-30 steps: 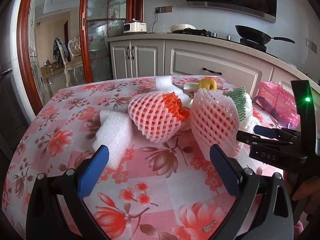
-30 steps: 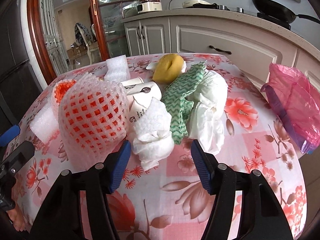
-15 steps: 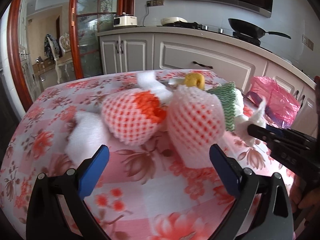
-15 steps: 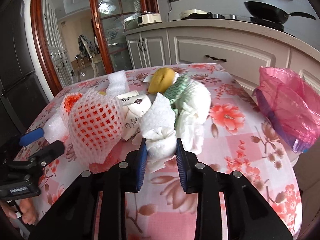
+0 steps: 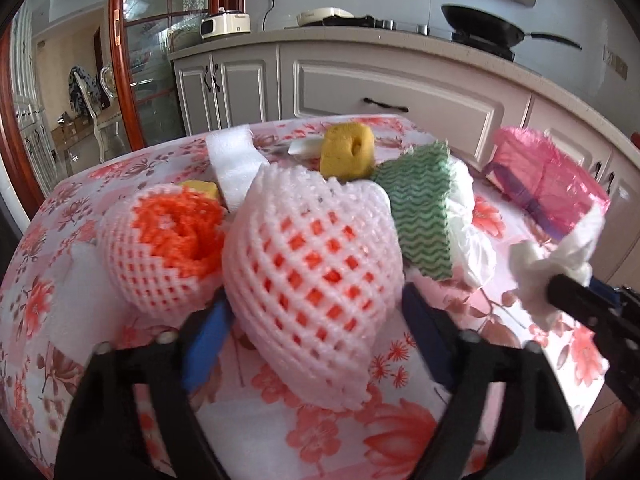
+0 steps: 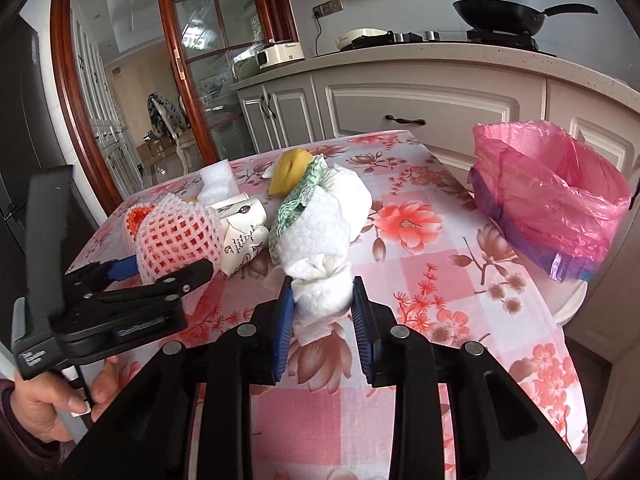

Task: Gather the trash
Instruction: 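Grasp a white tissue with the right tool while the left tool grasps the pink-white foam net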

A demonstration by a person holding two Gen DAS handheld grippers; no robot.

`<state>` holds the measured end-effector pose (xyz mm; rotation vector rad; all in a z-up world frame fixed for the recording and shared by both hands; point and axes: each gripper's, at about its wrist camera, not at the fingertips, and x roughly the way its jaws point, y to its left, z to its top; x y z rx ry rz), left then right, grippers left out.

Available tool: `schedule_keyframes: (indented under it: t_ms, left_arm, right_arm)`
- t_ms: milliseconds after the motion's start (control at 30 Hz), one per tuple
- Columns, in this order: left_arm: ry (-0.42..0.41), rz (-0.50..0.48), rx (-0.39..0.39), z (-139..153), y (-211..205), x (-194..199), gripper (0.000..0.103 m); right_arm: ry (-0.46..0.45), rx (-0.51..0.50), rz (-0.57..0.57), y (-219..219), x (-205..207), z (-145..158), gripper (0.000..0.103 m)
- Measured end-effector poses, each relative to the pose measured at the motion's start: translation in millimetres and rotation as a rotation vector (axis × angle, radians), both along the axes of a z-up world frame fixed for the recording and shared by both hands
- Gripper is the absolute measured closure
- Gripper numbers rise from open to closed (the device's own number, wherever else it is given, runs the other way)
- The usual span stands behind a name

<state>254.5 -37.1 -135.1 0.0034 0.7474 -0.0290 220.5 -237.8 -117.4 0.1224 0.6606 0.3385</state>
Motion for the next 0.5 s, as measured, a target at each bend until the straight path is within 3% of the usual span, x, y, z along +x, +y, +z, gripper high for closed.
schedule_keyframes:
  t_ms: [67, 233, 500]
  left_arm:
    - [-0.005, -0.018, 0.001, -1, -3, 0, 0.043]
    - [-0.03, -0.07, 0.033, 1, -11, -10, 0.062]
    - [-0.059, -0.128, 0.043, 6, -20, -37, 0.066]
  right_arm:
    - [0.001, 0.002, -0.004, -2, -3, -1, 0.075]
    - [0.009, 0.008, -0.008, -6, -9, -6, 0.075]
    - [0.0, -0.001, -0.001, -2, -21, -4, 0.075]
